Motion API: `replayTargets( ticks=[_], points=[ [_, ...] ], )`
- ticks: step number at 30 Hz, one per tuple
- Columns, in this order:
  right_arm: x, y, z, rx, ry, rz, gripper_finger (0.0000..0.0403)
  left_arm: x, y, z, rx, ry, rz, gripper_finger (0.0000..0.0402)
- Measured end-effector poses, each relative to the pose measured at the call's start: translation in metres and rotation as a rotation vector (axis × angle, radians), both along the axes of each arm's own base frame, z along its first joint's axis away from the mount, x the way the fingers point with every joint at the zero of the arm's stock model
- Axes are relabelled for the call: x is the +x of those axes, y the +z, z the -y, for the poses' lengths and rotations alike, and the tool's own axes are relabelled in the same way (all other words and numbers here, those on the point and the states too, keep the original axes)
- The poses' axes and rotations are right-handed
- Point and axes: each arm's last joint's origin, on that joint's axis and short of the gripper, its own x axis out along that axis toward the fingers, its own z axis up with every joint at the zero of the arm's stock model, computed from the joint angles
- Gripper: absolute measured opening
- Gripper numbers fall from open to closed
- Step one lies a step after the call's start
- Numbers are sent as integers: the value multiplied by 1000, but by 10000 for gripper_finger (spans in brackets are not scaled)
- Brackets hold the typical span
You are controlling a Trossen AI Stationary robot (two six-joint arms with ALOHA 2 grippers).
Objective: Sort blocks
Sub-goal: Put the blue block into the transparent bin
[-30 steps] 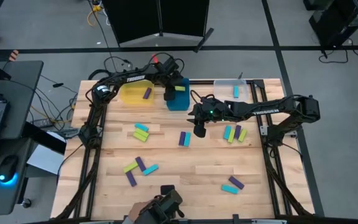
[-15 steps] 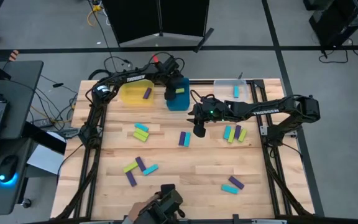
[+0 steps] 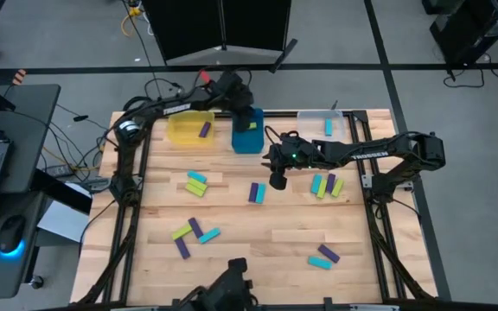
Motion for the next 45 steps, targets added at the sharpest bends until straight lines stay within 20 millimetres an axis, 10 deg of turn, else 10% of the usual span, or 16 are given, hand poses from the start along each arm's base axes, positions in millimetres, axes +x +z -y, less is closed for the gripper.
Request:
replayTargets(
  ticks=[9, 25, 45],
  points=[
    [-7, -18, -1, 52, 14, 87, 11, -42, 1, 46, 53, 2, 253, 14],
    [-8, -26, -25, 142, 32, 102, 23, -103, -9, 168, 5, -189, 296, 14],
    [-13, -35, -48, 243, 27, -6, 52, -117, -42, 207, 18, -191, 527, 14]
  ],
)
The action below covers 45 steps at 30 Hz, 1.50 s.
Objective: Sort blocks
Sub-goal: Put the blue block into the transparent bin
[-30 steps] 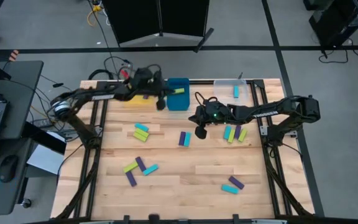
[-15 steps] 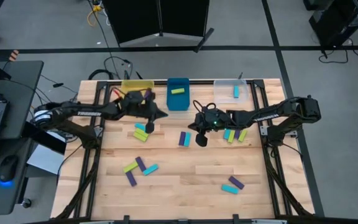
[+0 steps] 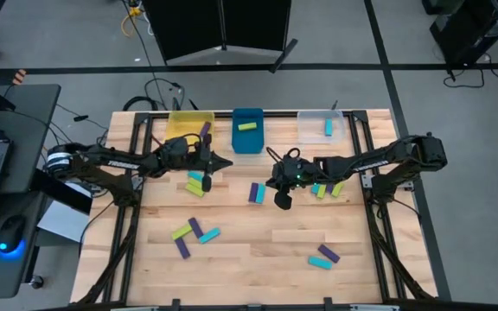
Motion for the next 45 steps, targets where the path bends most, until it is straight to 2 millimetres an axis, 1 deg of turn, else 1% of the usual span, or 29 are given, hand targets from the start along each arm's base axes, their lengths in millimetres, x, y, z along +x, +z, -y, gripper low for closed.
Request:
replayTargets(
  ticks=[6, 10, 14, 18, 21, 24, 27, 33, 37, 41, 45],
  points=[
    [-4, -4, -11, 36, 7, -59, 77, 0, -1, 0, -1, 1, -6, 14],
    [-4, -5, -16, 36, 24, -68, 97, 0, -1, 0, -2, 1, -12, 14],
    [0, 3, -18, 28, 33, -65, 120, 0, -2, 0, -4, 1, -17, 14],
    [6, 14, -18, -24, 42, -66, 142, 0, -3, 1, -19, -28, -28, 14],
    [8, 19, -17, -48, 56, -66, 154, 0, -4, 5, -106, -101, -38, 14],
    [8, 20, -14, -52, 51, -66, 161, 2, -1, 11, -223, -156, -79, 14],
    [7, 19, -12, -51, 44, -80, 162, 4, 4, 21, -263, -176, -176, 15],
    [7, 18, -12, -65, 53, -90, 162, 9, 23, 48, -230, -120, -433, 15],
    [6, 18, -12, -72, 60, -98, 162, 9, 36, 70, -213, -97, -596, 15],
    [5, 16, -12, -79, 67, -118, 161, 7, 44, 88, -240, -76, -684, 17],
    [3, 15, -12, -64, 53, -136, 163, 5, 48, 101, -327, -64, -703, 36]
  ],
)
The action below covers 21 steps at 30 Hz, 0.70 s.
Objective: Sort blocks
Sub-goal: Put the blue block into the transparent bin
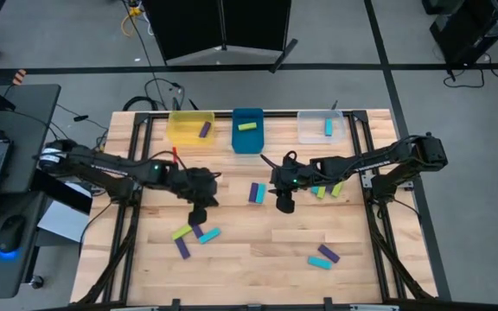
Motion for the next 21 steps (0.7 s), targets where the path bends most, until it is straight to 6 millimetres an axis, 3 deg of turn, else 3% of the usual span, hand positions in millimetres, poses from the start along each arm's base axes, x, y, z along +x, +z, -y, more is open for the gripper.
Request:
replayTargets(
  ticks=[7, 14, 21],
  points=[
    [-2, -2, 0, 10, -11, -27, 161, -5, -11, 15, -99, 83, -129, 120],
    [-3, -2, 4, -20, 11, -41, 162, 5, -32, 30, -130, 128, -220, 206],
    [-4, -3, 13, -37, 1, -55, 164, 11, -52, 48, -142, 158, -291, 250]
  ],
)
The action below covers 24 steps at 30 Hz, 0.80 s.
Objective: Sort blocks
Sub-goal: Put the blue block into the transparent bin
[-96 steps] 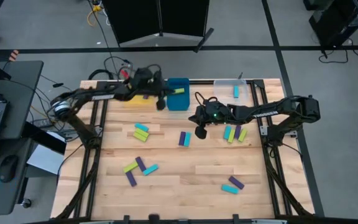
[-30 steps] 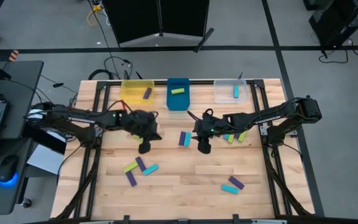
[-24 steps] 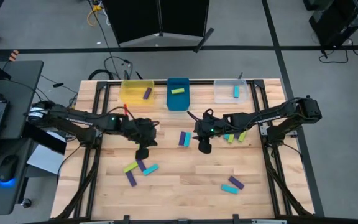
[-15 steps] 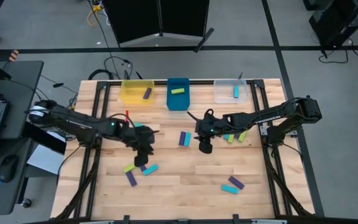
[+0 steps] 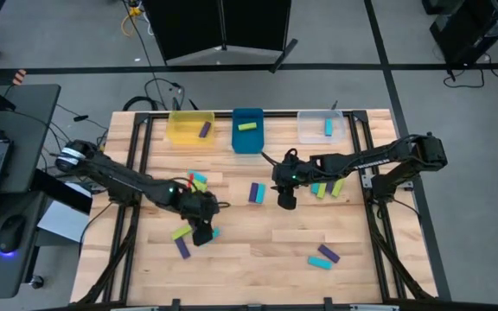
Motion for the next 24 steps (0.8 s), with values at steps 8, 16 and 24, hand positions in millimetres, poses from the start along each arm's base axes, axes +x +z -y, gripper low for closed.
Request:
replayTargets(
  ticks=[8, 16, 24],
  points=[
    [0, 0, 5, -43, -32, 0, 163, 4, -20, 14, 83, -13, -38, 253],
    [0, 0, 3, -36, -42, -2, 162, 6, -39, 29, 113, -38, -73, 253],
    [0, 0, -2, -33, -30, 6, 162, 8, -41, 39, 104, -21, -18, 252]
  ],
)
